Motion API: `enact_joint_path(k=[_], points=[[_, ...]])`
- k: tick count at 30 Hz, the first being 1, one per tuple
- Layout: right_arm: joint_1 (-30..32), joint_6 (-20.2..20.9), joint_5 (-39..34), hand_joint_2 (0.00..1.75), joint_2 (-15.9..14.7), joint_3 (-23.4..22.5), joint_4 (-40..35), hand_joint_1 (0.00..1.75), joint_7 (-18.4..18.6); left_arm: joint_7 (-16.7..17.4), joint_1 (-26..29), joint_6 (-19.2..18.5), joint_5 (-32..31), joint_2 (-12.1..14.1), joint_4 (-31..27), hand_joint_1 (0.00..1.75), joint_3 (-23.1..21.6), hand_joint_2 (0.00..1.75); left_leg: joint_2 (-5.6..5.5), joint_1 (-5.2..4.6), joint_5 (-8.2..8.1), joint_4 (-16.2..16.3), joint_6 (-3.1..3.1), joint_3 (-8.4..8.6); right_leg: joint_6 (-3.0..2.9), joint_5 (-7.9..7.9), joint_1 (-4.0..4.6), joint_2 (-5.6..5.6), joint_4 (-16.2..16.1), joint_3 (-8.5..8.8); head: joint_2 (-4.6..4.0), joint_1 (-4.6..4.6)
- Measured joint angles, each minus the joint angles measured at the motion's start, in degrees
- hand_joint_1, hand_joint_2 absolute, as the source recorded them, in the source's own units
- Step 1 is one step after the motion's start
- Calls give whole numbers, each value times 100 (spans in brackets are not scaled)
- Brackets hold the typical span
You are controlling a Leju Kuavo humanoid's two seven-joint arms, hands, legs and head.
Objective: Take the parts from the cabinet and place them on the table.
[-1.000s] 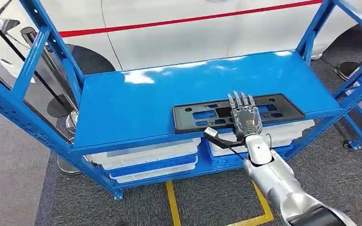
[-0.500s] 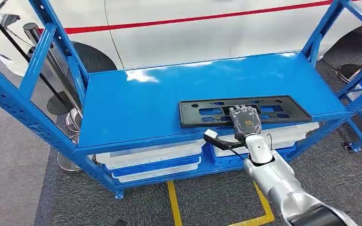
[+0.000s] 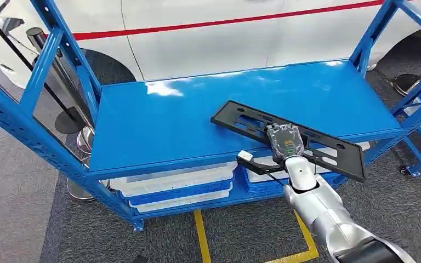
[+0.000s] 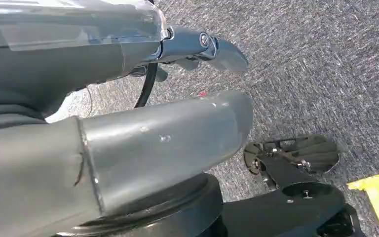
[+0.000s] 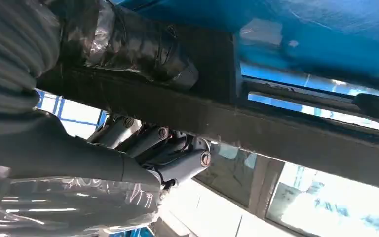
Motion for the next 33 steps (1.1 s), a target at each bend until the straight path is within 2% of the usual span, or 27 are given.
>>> enact_joint_path(k=[3,4,7,9,11,18,23,30,33], points=[[0,-15,-9,175,-13,0,-2,175,0,-7,0,6,13,-2,2,0,24,0,0,5,0,0,0,0,0,0,4,0,0,0,0,0],[0,-15,-9,175,-15,0,-2,175,-2,-13,1,13,20,-4,2,0,37,175,0,6,0,0,0,0,0,0,7,0,1,0,0,0],[-1,-26,-11,175,-33,0,-2,175,-13,-101,1,35,59,-7,0,0,63,175,0,7,0,0,0,0,0,0,15,0,0,-1,0,0],[1,-70,-31,175,-74,-2,-2,175,-13,-370,-1,35,55,-13,0,0,83,175,0,7,0,0,0,0,0,0,15,0,0,-1,0,0],[11,-133,-46,175,-114,-2,-2,175,-33,-492,-20,59,42,-20,0,0,87,175,0,7,0,0,0,-1,0,0,14,-1,0,-1,0,0],[68,-291,52,175,-168,-2,-2,175,35,-499,-64,262,-50,-28,0,0,96,175,1,6,-1,3,1,-2,0,0,12,2,0,-1,0,0],[100,-367,129,175,-192,0,-2,175,96,-573,-70,240,-41,-33,0,0,98,175,1,6,-1,3,1,-2,1,0,12,1,0,-1,0,0],[327,-409,435,175,-251,2,-339,175,354,-577,-70,254,-59,-35,0,0,98,175,1,6,-1,2,1,-2,1,0,13,4,0,-2,0,0],[420,-409,444,175,-337,134,-634,175,700,-562,-67,269,-74,-37,0,0,98,175,1,6,-1,2,1,-6,1,0,13,1,0,-5,0,0]])
